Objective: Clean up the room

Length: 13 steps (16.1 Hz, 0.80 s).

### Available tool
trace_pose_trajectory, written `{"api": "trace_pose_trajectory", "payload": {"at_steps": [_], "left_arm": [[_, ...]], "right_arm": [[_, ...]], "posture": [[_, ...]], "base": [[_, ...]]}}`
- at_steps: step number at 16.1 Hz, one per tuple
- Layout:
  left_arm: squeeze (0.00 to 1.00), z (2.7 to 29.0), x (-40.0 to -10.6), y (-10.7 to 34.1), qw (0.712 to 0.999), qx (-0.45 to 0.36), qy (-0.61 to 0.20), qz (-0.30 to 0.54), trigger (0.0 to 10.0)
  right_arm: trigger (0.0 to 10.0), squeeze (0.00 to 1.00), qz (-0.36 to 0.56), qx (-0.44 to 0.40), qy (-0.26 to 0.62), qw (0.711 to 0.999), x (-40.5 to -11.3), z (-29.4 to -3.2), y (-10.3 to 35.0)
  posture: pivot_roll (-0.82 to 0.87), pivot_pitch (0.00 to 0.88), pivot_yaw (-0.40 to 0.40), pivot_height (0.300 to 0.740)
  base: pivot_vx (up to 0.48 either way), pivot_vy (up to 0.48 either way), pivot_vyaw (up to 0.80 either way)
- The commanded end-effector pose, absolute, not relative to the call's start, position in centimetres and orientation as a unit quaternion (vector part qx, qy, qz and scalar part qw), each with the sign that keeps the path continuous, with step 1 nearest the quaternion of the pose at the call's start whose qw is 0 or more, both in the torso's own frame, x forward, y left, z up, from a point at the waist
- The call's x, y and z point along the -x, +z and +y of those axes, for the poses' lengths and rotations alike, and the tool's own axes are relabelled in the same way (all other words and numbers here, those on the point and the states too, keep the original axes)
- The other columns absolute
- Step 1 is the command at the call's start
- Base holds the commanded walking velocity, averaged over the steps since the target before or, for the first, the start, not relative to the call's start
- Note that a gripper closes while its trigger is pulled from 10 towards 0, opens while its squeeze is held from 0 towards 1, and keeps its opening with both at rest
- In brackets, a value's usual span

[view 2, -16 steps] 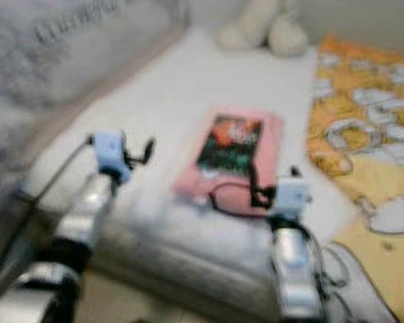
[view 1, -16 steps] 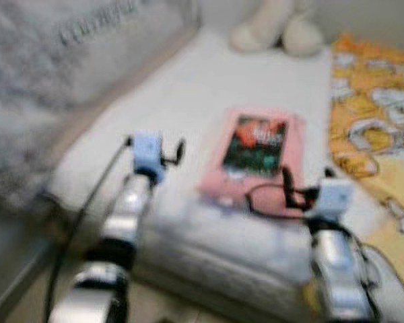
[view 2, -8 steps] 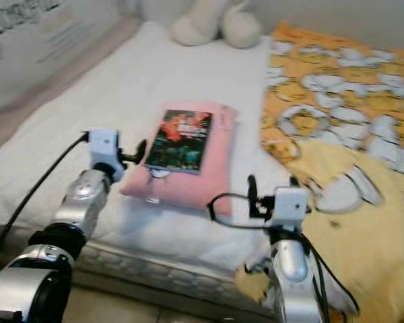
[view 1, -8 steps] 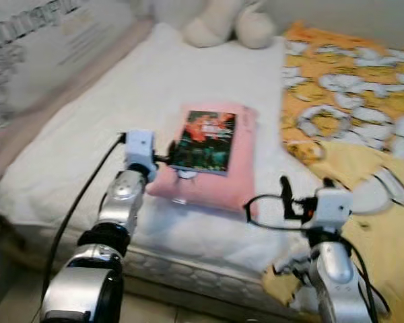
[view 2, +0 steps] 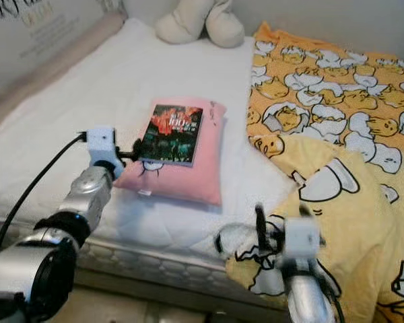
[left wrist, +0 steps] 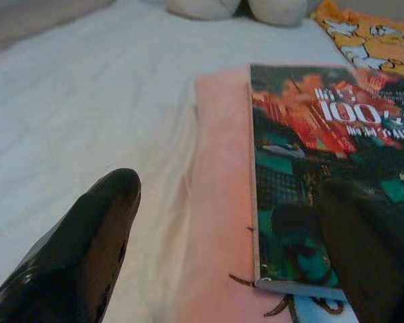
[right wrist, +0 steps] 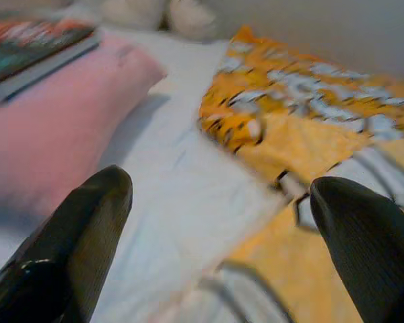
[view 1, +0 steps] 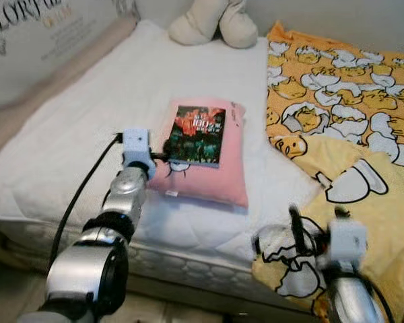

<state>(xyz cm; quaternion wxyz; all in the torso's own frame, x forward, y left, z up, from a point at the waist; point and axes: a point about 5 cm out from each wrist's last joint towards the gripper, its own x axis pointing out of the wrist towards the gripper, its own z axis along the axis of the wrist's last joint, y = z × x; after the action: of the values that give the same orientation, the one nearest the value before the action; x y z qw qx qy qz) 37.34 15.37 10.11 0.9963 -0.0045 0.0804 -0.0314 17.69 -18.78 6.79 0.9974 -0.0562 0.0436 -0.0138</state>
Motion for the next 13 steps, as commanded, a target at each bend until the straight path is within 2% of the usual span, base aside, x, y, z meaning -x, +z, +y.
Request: {"api": "trace_pose_trajectory", "payload": {"at_steps": [1, 6, 10, 13], "left_arm": [[0.0, 14.5, -37.7, 10.6, 0.996, 0.002, -0.046, 0.08, 10.0], [0.0, 13.7, -38.1, 11.0, 0.995, 0.001, -0.054, 0.089, 10.0], [0.0, 13.3, -37.9, 10.4, 0.992, -0.014, -0.063, 0.108, 10.0], [0.0, 12.6, -37.7, 10.1, 0.991, 0.012, -0.085, 0.107, 10.0]], "right_arm": [[10.0, 0.0, 0.047, 0.06, -0.008, 0.997, -17.0, -18.8, 7.3], [10.0, 0.0, 0.077, 0.055, -0.024, 0.995, -13.7, -18.3, 8.1], [10.0, 0.0, 0.093, 0.051, -0.029, 0.994, -12.8, -18.1, 8.1], [10.0, 0.0, 0.102, 0.047, -0.029, 0.993, -12.6, -18.0, 8.0]], "posture": [[-0.25, 0.081, -0.052, 0.74], [-0.34, 0.126, -0.033, 0.74], [-0.35, 0.136, -0.021, 0.74], [-0.34, 0.135, -0.023, 0.74]], "base": [[0.0, 0.0, 0.0], [0.0, 0.0, 0.0], [0.0, 0.0, 0.0], [0.0, 0.0, 0.0]]}}
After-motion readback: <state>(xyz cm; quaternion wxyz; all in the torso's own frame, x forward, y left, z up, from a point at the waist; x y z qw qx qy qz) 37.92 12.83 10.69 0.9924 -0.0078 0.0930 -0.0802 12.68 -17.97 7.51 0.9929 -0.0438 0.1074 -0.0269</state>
